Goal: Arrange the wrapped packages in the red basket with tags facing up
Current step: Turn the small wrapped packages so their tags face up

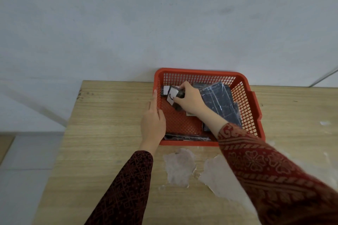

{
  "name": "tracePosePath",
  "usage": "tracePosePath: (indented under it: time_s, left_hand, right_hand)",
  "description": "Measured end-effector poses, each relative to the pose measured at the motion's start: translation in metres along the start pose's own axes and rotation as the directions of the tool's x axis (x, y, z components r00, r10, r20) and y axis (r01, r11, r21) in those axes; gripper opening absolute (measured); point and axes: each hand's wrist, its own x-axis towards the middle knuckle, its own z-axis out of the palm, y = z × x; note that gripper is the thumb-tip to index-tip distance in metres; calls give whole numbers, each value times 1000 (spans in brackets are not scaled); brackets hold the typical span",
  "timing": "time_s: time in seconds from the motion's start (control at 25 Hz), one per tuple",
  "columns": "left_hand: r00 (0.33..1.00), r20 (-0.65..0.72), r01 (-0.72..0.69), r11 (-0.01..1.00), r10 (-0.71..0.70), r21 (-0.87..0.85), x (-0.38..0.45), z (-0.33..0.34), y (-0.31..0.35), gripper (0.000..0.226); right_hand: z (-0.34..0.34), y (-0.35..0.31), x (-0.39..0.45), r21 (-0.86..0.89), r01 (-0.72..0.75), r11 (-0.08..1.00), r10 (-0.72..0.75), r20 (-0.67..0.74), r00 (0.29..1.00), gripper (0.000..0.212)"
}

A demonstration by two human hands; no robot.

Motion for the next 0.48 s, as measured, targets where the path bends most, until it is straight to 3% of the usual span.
tracePosePath:
  time_s: [0.12,0.32,0.48]
  left_hand:
    - [1000,-3,-17,1000,17,-10,-1,1,-2,60]
    - [1000,-8,-28,1000,28,-12,-1,-1,-2,59]
    - [999,-12,-38,999,38,-3,0,0,-2,59]
  right_hand:
    - [23,11,-21,110,-60,992,75,-145,986,36]
    - [43,15,-33,96,-100,990,115,-165,980,39]
    - [43,24,-39,-314,-95,945,96,-10,995,41]
